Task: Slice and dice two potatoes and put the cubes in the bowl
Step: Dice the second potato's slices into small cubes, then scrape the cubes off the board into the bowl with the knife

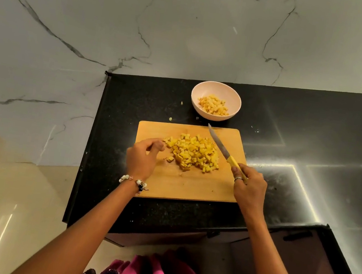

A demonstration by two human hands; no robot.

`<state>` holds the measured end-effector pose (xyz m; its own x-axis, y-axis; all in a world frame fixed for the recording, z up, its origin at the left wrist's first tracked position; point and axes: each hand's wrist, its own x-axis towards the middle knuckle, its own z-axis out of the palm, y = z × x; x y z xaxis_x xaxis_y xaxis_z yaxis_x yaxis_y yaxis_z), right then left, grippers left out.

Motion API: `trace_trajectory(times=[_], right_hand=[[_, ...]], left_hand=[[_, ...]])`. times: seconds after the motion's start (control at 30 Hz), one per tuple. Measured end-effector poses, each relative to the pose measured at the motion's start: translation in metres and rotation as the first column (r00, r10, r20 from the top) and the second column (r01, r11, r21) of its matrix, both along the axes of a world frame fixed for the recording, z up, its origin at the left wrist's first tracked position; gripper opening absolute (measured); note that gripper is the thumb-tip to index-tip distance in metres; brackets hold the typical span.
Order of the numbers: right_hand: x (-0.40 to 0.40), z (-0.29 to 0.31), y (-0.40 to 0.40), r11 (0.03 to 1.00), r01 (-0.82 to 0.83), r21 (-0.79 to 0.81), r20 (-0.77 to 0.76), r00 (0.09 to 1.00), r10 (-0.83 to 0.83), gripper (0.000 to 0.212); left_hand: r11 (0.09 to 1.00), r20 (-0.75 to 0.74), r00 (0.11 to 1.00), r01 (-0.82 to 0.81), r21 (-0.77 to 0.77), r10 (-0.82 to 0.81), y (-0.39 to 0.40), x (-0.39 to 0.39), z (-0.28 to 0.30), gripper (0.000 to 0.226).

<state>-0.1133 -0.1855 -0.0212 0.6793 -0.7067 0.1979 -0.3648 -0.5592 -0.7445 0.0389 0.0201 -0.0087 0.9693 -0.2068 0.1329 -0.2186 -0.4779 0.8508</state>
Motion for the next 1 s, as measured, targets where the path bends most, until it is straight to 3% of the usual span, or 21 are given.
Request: trace_trajectory(times=[0.1, 0.17, 0.27, 0.43, 0.73, 0.87, 1.0], right_hand=[[0.007, -0.010, -0.013, 0.995, 0.084, -0.063, -0.117, 0.989, -0.091, 0.024], [0.011, -0.016, -0.015, 0.995, 0.093, -0.030, -0.196, 0.976, -0.097, 0.028], [0.016, -0.023, -0.013, 0.997, 0.058, 0.044, -0.244, 0.969, -0.045, 0.028], [0.020, -0.027, -0.011, 0.998, 0.053, -0.028, -0.230, 0.971, -0.058, 0.030], [0.017, -0.023, -0.015, 0.995, 0.080, 0.064, -0.139, 0.988, -0.070, 0.025], [0.010, -0.024, -0.018, 0.994, 0.063, 0.092, -0.059, 0.997, -0.057, 0.022], [0.003, -0.026, -0.019, 0.997, 0.037, 0.066, -0.031, 0.999, -0.035, 0.023]], left_hand=[[0.985, 0.014, 0.991, -0.132, 0.110, 0.132, -0.003, 0.001, -0.005, 0.027], [0.935, -0.123, 0.963, -0.196, 0.297, 0.241, -0.005, 0.001, -0.007, 0.044], [0.876, -0.364, 0.875, -0.124, 0.467, 0.318, -0.012, -0.002, -0.003, 0.062], [0.874, -0.409, 0.851, -0.112, 0.473, 0.330, -0.027, -0.003, 0.003, 0.069], [0.857, -0.553, 0.687, -0.206, 0.472, 0.470, -0.016, 0.026, 0.006, 0.075], [0.889, -0.551, 0.711, -0.249, 0.384, 0.437, -0.008, 0.034, 0.002, 0.063], [0.855, -0.459, 0.747, -0.286, 0.432, 0.482, -0.008, 0.028, 0.008, 0.053]])
